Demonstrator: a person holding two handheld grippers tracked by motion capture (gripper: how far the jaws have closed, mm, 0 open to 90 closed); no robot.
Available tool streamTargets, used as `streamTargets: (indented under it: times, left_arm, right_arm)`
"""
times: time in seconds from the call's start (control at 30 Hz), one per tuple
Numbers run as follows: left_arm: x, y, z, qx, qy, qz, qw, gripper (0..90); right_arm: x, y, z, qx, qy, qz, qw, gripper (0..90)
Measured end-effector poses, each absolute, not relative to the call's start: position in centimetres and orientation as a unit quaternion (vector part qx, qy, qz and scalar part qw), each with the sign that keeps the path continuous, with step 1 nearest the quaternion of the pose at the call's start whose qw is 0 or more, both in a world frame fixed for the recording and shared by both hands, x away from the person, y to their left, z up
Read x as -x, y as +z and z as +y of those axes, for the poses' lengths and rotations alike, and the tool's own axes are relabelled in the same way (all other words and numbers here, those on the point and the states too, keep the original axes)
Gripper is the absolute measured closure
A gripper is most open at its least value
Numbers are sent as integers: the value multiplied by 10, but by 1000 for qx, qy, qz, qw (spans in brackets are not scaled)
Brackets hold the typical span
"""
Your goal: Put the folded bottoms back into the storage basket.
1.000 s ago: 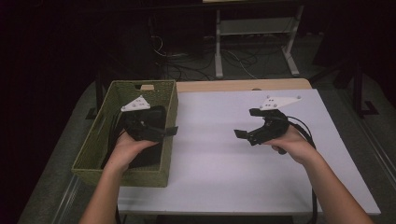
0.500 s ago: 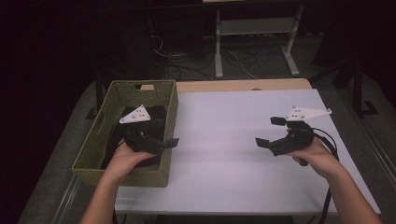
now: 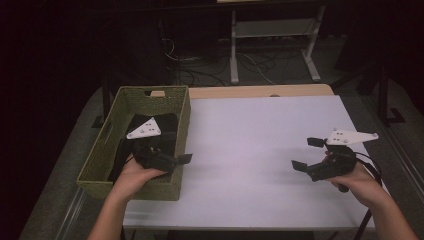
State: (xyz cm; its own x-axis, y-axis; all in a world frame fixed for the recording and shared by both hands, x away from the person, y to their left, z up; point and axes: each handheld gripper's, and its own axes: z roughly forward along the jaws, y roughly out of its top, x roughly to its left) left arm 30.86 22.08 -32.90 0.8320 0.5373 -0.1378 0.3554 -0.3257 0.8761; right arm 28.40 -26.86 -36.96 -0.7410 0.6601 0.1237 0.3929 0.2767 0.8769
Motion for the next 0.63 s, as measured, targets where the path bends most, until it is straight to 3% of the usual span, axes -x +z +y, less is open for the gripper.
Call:
streamTargets:
  times: [0.63]
  left_arm:
    - [-304,-333,218,-806,81,268,522,2]
  right_arm:
    - [-278,-379,-289,-346,504,780,131,14]
